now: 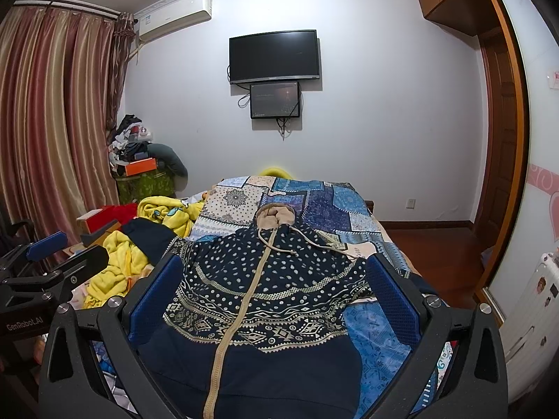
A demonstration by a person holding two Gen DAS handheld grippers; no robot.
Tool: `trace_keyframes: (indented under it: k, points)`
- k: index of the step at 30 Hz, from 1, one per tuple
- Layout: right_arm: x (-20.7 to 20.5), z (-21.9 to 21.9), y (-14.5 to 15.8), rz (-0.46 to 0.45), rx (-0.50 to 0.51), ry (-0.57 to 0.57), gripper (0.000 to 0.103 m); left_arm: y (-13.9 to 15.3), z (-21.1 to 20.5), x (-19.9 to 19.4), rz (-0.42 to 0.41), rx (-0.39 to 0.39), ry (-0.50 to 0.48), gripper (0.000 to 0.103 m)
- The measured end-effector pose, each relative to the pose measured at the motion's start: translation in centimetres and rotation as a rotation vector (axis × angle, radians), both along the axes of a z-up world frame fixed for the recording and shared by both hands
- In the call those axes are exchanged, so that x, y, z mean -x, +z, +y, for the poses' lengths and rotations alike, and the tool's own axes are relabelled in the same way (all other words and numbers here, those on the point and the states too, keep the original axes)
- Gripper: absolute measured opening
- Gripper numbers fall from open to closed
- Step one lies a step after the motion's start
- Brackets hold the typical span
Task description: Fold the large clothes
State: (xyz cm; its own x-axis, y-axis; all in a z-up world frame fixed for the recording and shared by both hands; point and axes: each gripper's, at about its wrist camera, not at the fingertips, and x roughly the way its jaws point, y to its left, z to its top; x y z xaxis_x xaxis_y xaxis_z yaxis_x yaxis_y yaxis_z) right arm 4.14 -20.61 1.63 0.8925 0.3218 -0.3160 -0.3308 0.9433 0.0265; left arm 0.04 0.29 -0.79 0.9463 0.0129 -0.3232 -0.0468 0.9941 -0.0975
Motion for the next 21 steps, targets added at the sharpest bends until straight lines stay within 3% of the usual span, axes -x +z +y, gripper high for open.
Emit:
trace_keyframes:
  k: [21]
  points:
    - [-0.8, 0.4, 0.0, 0.017, 0.012, 0.007, 0.103, -0.2, 0.4, -0.8, 0.015, 0.014, -0.006, 0.103]
